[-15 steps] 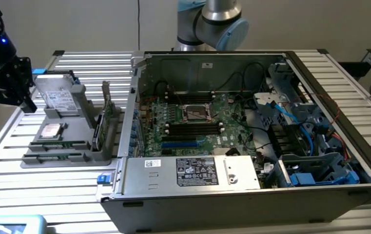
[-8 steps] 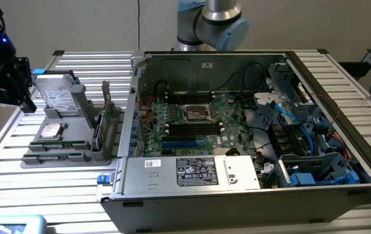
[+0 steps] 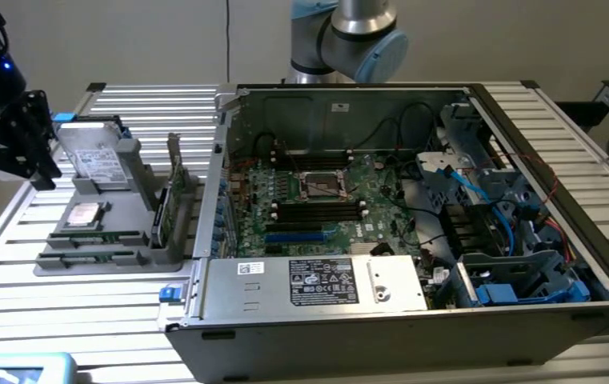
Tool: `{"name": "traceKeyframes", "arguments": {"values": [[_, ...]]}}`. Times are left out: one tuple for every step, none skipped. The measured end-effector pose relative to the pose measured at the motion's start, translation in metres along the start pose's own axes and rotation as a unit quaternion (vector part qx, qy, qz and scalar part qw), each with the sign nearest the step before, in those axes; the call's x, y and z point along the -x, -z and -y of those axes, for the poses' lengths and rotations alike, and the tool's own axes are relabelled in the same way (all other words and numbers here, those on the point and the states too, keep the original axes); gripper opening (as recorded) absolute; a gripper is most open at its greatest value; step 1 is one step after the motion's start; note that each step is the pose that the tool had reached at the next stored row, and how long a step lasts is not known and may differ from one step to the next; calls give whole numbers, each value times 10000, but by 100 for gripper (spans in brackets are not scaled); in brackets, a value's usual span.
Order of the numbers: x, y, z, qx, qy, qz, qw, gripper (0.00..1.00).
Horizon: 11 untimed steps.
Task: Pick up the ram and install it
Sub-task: 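Pick up the ram and move it above insertion slot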
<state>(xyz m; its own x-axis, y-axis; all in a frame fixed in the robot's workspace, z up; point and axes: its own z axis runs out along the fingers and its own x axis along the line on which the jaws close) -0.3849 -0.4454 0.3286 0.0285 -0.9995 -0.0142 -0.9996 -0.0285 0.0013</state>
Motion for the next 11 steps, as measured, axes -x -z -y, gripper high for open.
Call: {"name": "traceKeyframes", "arguments": {"values": [[-10,-1,0,0,11,0,10000,30],[-19,-3,-1,0,21,0,10000,30],[-29,-7,-2,0,35,-3,10000,36],[-36,-16,-2,0,51,-8,10000,36],[-41,-28,-1,1,66,-14,10000,36],[-48,-42,-1,2,82,-19,10000,36],[-57,-58,1,1,96,-21,10000,36],[-71,-74,4,2,106,-22,9999,36],[-89,-92,10,2,113,-23,9999,36],[-108,-111,19,3,119,-23,9999,36],[-121,-130,34,3,125,-22,9999,36]]}}
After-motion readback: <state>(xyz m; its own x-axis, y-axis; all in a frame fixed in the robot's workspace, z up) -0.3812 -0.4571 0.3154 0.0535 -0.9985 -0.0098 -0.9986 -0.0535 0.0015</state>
